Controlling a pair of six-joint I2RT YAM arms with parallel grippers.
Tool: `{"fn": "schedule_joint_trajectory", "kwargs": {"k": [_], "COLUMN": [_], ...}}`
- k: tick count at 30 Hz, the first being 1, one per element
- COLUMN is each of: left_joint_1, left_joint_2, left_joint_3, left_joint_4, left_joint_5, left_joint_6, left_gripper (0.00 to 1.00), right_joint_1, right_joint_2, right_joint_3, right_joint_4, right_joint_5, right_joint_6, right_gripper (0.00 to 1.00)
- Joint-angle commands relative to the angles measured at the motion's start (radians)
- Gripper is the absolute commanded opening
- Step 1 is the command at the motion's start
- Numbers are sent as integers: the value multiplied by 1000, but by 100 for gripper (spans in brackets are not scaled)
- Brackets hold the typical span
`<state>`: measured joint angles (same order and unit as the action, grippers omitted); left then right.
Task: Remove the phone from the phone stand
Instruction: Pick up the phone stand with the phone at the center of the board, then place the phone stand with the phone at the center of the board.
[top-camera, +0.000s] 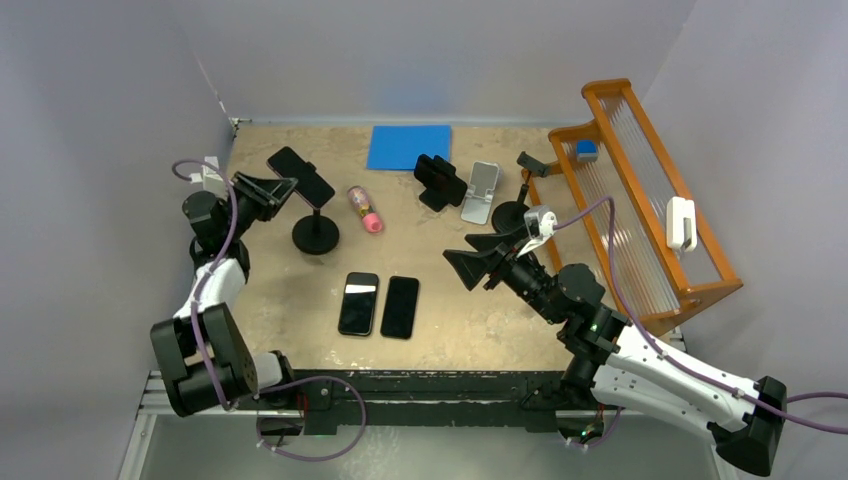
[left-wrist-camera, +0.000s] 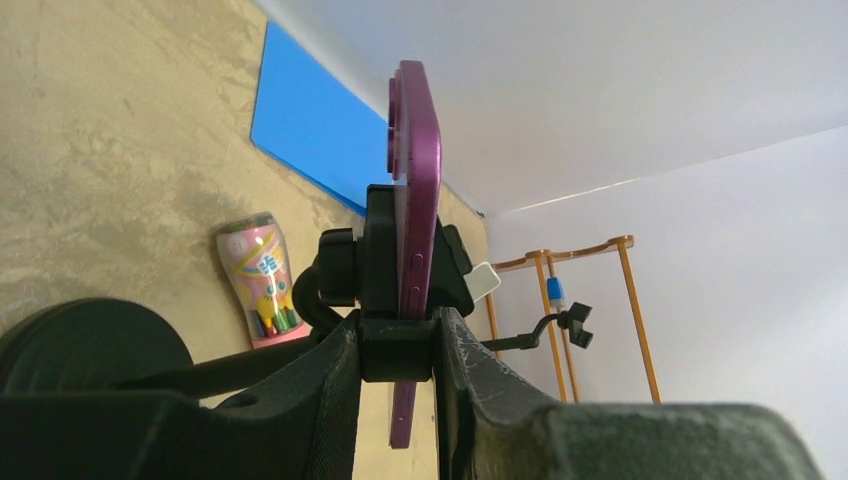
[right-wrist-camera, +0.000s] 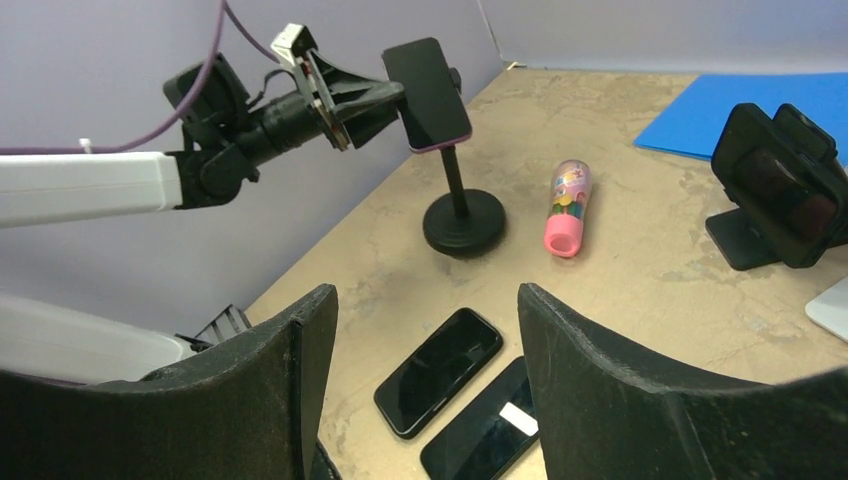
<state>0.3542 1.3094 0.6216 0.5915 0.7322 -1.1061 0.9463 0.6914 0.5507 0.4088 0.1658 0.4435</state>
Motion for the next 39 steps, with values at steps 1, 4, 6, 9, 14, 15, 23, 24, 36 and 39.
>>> {"fn": "schedule_joint_trajectory", "kwargs": {"k": [1,4,6,9,14,15,23,24,36,39], "left_joint_1": [8,7,3,-12,-63,-79,-274,-295,-573,-592], "left_joint_2": [-125,-173,-201,-235,-271,-275,-257,-247,-29,32], "left_joint_3": [122,153,171,191,226,233,280,279,344,357], "left_joint_4": [-2,-62,-94,-125,-146,-145,-128,-115,10,68], "left_joint_5": [-43,-59,-59,-52,-14,-7,25,30,15,26], "left_joint_6": [16,29,32,32,25,26,40,35,92,65], "left_gripper": [0,0,0,0,0,0,0,0,0,0], "right_joint_1": [2,1,2,2,1,2,2,2,2,2], "right_joint_2": [-11,-10,-13,-17,-32,-36,-59,-63,-130,-128], "right_joint_3": [35,42,46,51,60,61,76,77,55,56], "right_joint_4": [28,25,18,9,-13,-18,-49,-54,-84,-90], "right_joint_5": [14,16,22,29,38,40,63,68,103,127], "right_joint_6": [-18,-14,-15,-16,-20,-20,-26,-26,13,12], "right_gripper": [68,68,68,68,68,68,68,68,68,68]}}
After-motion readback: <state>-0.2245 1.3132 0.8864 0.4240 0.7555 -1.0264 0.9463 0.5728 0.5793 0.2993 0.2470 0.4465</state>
